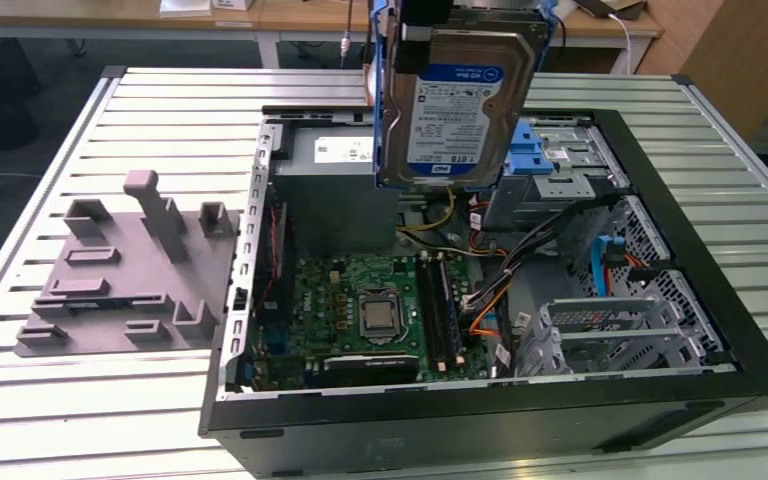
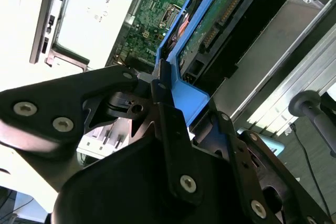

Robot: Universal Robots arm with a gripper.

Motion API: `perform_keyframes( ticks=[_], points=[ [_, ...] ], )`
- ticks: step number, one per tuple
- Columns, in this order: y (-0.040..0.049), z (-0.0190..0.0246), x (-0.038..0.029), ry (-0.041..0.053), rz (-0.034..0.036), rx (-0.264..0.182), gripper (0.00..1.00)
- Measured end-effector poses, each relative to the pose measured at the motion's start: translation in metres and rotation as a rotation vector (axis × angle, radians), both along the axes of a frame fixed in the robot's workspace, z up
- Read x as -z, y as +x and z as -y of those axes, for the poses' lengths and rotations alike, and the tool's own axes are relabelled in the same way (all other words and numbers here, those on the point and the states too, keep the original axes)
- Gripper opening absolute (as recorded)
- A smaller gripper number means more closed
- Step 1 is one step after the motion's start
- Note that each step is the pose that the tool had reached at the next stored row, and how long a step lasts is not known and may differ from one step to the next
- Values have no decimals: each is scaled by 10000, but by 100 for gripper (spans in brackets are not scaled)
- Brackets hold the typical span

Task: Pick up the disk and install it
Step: 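Insert the disk into the insertion slot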

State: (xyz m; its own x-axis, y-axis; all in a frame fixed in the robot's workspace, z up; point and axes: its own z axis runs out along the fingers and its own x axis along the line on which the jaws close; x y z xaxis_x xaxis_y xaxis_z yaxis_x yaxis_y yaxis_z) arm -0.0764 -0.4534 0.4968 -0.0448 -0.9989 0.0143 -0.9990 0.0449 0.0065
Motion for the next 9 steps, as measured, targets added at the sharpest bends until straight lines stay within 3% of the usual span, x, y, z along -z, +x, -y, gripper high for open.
perform_keyframes(
  ticks=[9],
  points=[
    [0, 172, 1, -2, 0, 1, 36]
  ],
)
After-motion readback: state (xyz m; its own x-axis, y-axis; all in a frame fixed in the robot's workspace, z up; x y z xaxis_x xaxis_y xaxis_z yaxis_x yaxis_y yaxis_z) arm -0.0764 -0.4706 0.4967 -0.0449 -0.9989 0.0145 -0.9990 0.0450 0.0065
